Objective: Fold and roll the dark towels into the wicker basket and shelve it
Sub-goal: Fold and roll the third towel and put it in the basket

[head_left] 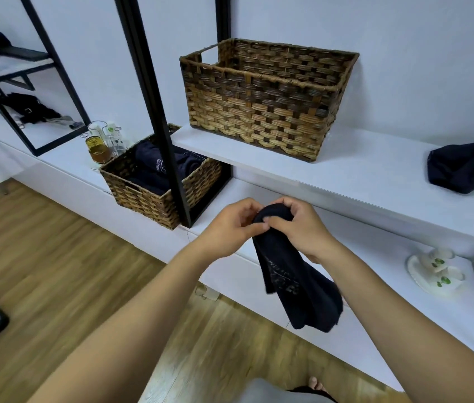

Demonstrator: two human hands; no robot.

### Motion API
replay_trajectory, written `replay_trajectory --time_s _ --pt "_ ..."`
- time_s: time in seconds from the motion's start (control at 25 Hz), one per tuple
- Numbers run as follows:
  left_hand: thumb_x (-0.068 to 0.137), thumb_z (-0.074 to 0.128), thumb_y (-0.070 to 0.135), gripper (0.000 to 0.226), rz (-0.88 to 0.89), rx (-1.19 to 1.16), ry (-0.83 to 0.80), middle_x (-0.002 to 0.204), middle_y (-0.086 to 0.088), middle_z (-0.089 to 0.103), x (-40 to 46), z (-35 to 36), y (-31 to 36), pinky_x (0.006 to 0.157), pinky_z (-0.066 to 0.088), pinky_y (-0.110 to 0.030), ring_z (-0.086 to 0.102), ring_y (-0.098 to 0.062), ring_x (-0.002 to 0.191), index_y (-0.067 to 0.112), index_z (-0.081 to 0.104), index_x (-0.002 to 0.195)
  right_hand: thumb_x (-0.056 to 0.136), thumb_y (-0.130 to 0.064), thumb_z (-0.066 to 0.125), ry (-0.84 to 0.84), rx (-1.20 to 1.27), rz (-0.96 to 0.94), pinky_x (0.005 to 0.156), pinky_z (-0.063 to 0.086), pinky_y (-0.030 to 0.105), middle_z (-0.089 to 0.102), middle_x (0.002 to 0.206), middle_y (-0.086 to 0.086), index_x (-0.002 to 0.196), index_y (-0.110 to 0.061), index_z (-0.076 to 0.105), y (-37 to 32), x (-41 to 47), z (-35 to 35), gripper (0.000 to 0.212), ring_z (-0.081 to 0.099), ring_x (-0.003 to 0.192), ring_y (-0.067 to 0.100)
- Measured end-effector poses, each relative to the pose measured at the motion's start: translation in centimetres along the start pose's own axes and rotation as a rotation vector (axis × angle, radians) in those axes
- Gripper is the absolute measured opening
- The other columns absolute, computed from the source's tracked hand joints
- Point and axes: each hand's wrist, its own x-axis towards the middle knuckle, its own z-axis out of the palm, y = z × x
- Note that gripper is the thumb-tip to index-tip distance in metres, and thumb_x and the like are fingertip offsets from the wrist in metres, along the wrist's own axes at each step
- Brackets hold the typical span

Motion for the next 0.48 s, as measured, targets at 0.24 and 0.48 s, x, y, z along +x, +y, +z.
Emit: replay_trajectory --time_s 0.24,0.48 --pt "0.095 0.066 0.008 0.004 -0.035 -0.068 0.174 0.090 0.000 0.070 1.2 2.1 0.6 0.077 0.055 -0.031 0.066 -0.012 0.080 0.011 0.063 0.094 0.092 -0.008 0.070 0.028 0.214 0.147 0.081 0.058 0.040 0.076 0.092 0.010 0.099 -0.005 0.068 1.4 -1.3 -2.0 0.008 0.073 0.088 0.027" --pt "0.088 0.071 0.042 0.032 -0.183 -0.004 0.357 0.075 -0.007 0.070 1.5 4.4 2.4 0.072 0.062 -0.045 0.070 -0.025 0.072 0.012 0.064 0.079 0.090 -0.014 0.069 0.366 -0.115 -0.067 0.059 0.046 0.023 0.063 0.070 -0.005 0.075 -0.018 0.059 1.6 -1.3 -0.8 0.018 0.056 0.062 0.007"
